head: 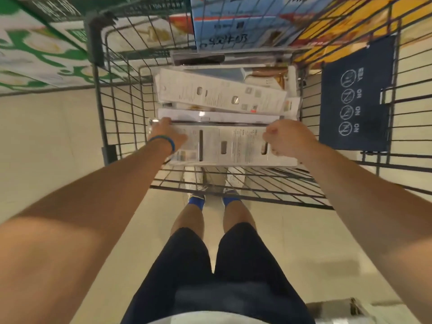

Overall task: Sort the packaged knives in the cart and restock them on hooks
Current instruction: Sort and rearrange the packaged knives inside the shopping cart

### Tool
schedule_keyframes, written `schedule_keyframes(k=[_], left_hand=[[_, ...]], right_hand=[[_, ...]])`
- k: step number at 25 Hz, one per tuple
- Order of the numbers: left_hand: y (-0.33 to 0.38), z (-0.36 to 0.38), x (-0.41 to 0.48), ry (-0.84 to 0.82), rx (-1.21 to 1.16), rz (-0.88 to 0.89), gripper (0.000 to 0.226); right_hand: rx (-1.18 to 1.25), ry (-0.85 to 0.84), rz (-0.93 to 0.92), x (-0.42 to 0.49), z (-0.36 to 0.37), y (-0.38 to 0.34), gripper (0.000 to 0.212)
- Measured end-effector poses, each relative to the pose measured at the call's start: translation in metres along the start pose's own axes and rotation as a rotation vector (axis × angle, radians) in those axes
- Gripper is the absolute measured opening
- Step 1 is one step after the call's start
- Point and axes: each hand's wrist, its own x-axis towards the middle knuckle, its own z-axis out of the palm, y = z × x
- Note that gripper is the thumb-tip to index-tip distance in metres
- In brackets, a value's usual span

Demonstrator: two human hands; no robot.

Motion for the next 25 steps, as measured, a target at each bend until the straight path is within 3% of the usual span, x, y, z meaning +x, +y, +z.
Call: schedule_keyframes(k=[4, 6, 8, 11, 13, 15, 18, 21, 25], left_hand=[[-0.021, 0.005, 0.001, 0.024, -0.231, -0.072, 0.065], [-0.015, -0.007, -0.007, -0.096, -0.398, -0.028, 0.044], [-0.001, -0.022, -0.022, -0.235, -0.390, 0.115, 0.026], [0.021, -0.051, -0.051, -0.045, -0.149, 0.524, 0.030], [0.028, -0.073, -0.071, 0.125, 0.041, 0.910, 0.032], [0.027, -0.087, -0.088, 0.245, 0.170, 1.158, 0.029], [0.016, -0.093, -0.113, 0.404, 0.277, 1.297, 0.020], [0.005, -0.097, -0.144, 0.471, 0.318, 1.369, 0.018], [0.018, -0.110, -0.182, 0.483, 0.252, 1.448, 0.020]], right_hand=[[0.197, -0.094, 0.009, 0.004, 0.023, -0.002, 0.026], [0.141, -0.116, -0.007, 0.003, 0.031, -0.007, 0.045], [0.091, -0.019, -0.038, 0.002, 0.030, -0.011, 0.068], [0.046, 0.128, -0.100, 0.002, 0.013, -0.014, 0.104], [-0.004, 0.149, -0.239, 0.002, 0.009, -0.015, 0.098], [0.013, 0.050, -0.333, -0.002, 0.018, -0.015, 0.089], [-0.054, -0.215, -0.290, -0.013, 0.038, -0.010, 0.092], [-0.200, -0.226, -0.260, -0.013, 0.043, -0.004, 0.073], [-0.199, -0.238, -0.316, -0.021, 0.040, -0.018, 0.062]])
